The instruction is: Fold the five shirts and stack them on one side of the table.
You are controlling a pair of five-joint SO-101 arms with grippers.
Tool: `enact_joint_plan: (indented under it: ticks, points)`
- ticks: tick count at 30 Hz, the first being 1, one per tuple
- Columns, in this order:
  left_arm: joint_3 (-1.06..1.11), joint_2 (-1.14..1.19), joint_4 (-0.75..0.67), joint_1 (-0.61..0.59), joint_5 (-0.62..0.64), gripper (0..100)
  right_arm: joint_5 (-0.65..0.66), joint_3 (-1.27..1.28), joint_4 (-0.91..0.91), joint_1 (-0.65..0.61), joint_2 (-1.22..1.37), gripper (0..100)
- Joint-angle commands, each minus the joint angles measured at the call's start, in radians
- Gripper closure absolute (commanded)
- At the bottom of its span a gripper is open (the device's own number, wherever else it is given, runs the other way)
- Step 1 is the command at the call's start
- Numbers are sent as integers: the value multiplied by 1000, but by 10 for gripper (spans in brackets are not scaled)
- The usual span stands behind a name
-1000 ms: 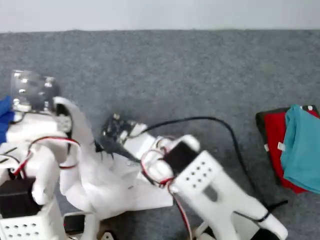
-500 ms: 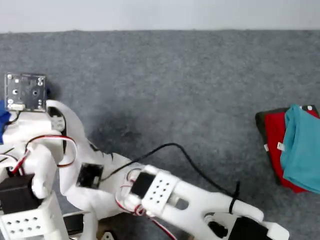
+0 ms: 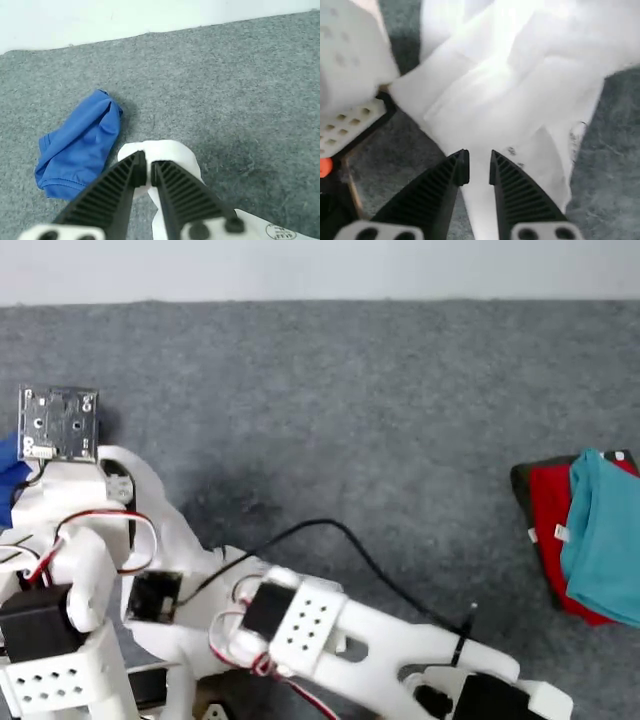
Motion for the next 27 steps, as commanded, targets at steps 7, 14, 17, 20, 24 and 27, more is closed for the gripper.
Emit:
enact_joint_plan:
  ticks: [7, 14, 17, 20, 24, 27]
  points:
    - [-7, -9, -12, -6, -11, 986, 6, -66, -96, -62, 117, 851]
    - [-5, -9, -12, -5, -11, 986, 6, -129, -102, -64, 142, 851]
    - [-5, -9, -12, -5, -11, 986, 5, -130, -102, -70, 174, 851]
    - [-5, -9, -12, -5, -11, 986, 5, -130, -102, -107, 196, 850]
    - [-5, -9, -12, -5, -11, 986, 5, -132, -104, -143, 205, 848]
    - [-5, -9, -12, -5, -11, 986, 5, -140, -104, -140, 206, 848]
